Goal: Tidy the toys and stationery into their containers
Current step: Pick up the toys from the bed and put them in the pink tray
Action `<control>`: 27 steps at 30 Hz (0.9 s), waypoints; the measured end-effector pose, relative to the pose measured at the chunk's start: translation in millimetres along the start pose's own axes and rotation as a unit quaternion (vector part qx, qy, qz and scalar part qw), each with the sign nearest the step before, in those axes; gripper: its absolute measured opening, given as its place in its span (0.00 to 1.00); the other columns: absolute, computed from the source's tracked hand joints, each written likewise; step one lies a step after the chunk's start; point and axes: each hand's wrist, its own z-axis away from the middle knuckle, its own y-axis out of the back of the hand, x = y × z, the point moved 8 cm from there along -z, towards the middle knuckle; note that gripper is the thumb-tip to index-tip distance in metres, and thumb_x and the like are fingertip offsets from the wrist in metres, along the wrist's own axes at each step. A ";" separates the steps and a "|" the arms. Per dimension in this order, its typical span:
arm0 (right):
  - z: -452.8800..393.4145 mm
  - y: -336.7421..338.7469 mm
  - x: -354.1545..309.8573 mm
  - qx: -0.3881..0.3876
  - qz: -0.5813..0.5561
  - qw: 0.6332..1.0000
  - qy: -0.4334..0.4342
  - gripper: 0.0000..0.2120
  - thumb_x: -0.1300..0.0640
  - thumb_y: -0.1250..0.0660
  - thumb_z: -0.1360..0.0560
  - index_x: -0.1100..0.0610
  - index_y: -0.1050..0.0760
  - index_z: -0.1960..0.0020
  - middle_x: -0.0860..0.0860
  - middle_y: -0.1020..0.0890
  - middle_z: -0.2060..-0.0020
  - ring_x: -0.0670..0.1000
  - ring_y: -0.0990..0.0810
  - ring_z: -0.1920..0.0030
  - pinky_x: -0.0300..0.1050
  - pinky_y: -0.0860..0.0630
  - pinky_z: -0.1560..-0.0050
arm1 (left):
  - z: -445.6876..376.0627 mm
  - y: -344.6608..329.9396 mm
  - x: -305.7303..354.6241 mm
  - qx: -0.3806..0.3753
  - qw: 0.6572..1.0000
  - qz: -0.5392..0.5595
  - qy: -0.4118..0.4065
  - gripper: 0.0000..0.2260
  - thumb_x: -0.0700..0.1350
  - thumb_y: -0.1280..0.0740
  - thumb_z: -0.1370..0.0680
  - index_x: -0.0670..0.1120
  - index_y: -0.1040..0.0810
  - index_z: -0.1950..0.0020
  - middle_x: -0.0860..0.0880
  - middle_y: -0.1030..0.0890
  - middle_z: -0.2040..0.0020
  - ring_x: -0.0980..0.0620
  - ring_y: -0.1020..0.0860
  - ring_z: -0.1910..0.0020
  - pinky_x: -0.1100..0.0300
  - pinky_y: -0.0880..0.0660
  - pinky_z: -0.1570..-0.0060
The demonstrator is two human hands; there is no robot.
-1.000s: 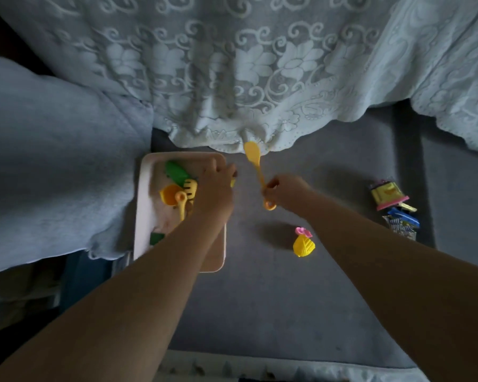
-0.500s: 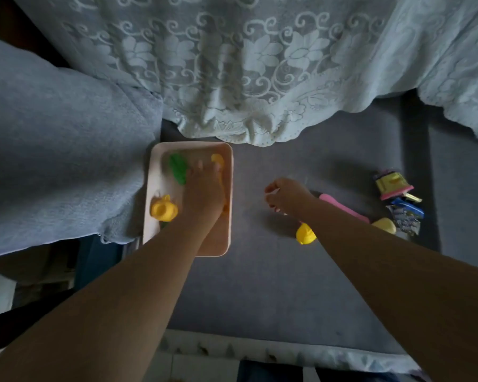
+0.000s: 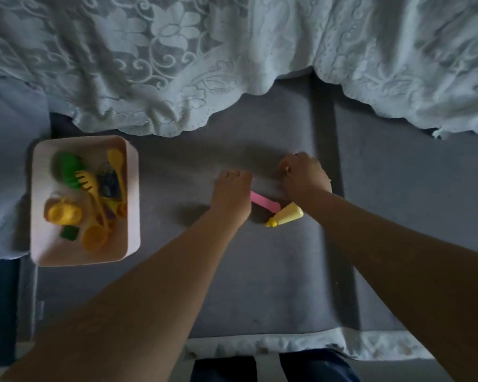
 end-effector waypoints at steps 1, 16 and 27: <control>-2.6 4.2 5.8 0.014 0.015 1.000 0.012 0.16 0.63 0.38 0.27 0.51 0.24 0.42 0.54 0.28 0.41 0.58 0.29 0.38 0.49 0.28 0.46 | -3.3 -4.1 6.5 -0.005 1.000 -0.013 0.005 0.21 0.37 0.38 0.25 0.48 0.30 0.32 0.45 0.26 0.37 0.43 0.30 0.37 0.52 0.32 0.40; -13.3 -9.5 26.3 0.024 0.001 1.000 0.019 0.20 0.61 0.34 0.26 0.44 0.27 0.38 0.55 0.37 0.34 0.62 0.29 0.39 0.52 0.26 0.45 | -0.9 -15.6 6.7 -0.019 0.991 -0.101 0.087 0.13 0.43 0.37 0.22 0.45 0.28 0.38 0.45 0.22 0.42 0.44 0.26 0.40 0.51 0.26 0.49; 26.6 -46.4 -146.0 -0.046 -0.153 0.983 0.095 0.20 0.50 0.27 0.30 0.45 0.25 0.40 0.54 0.33 0.40 0.60 0.22 0.46 0.49 0.25 0.41 | 79.0 101.0 -151.9 0.142 0.954 0.014 0.263 0.07 0.47 0.40 0.21 0.45 0.25 0.49 0.46 0.22 0.60 0.44 0.20 0.59 0.55 0.29 0.63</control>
